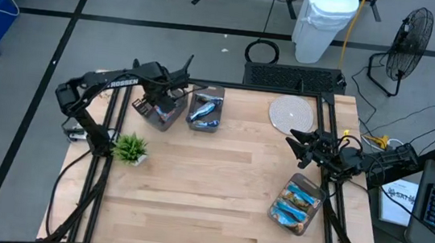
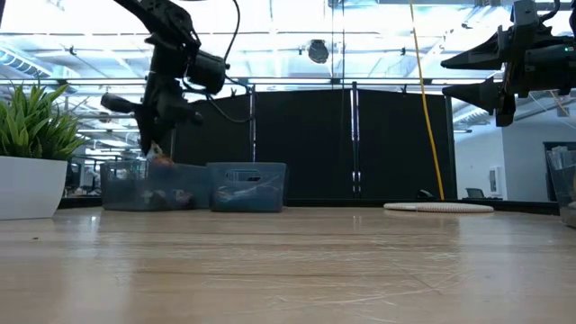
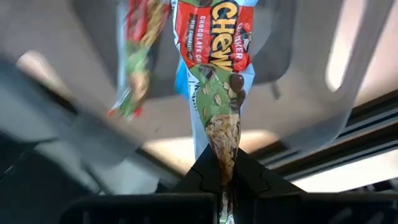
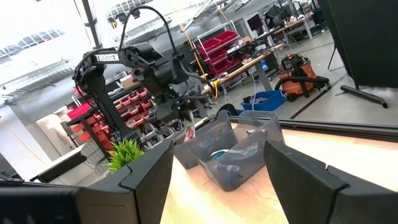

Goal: Pick and place Granola Bars by type
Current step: Put the red granola bar into the top left black transparent bin

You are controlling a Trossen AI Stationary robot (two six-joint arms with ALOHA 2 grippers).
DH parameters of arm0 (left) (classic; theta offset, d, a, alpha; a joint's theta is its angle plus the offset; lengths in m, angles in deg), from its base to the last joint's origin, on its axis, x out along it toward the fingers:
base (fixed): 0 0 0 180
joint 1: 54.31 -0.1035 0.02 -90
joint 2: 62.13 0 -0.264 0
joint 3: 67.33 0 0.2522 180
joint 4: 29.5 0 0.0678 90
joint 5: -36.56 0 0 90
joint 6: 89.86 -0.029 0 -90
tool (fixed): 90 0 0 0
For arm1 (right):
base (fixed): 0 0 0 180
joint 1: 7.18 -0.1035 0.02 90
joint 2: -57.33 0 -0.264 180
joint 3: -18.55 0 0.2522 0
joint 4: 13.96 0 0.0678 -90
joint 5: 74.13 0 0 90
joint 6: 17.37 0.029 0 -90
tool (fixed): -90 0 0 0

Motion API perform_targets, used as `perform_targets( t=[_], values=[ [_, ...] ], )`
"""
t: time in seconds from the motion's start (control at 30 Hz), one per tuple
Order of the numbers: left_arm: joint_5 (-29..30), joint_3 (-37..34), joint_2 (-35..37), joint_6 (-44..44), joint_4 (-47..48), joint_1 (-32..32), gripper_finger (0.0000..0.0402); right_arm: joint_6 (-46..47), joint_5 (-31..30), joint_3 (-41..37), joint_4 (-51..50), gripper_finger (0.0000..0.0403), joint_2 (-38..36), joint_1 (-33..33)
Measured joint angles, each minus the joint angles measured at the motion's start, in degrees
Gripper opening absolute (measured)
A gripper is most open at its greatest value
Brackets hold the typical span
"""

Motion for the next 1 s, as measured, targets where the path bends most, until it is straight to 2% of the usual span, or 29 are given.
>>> perform_targets(
  t=[0.07,0.27,0.43,0.73,1.0],
  values=[
    [-2.14,-0.21,-0.56,-0.08,0.96,-0.1,0.001,0.01,-0.01,0.02,0.0,0.0243,0.02,-0.02],
    [-2.07,-4.55,-0.43,-0.92,1.46,-0.12,0.001,-0.01,0.01,0.02,-0.01,0.0243,0.02,-0.01],
    [-4.82,-8.5,-0.43,-1.19,1.05,-0.05,0.001,0.01,0.0,0.0,-0.01,0.0243,0.02,-0.02],
    [-9.6,-9.53,-0.4,-1.95,-5.05,-0.05,0.001,0.0,0.01,0.01,-0.01,0.0242,0.02,-0.01],
    [-9.74,-12.6,-0.4,-0.75,-5.99,-0.03,0.0012,0.0,0.01,0.0,0.0,0.0242,0.01,-0.02]
  ],
)
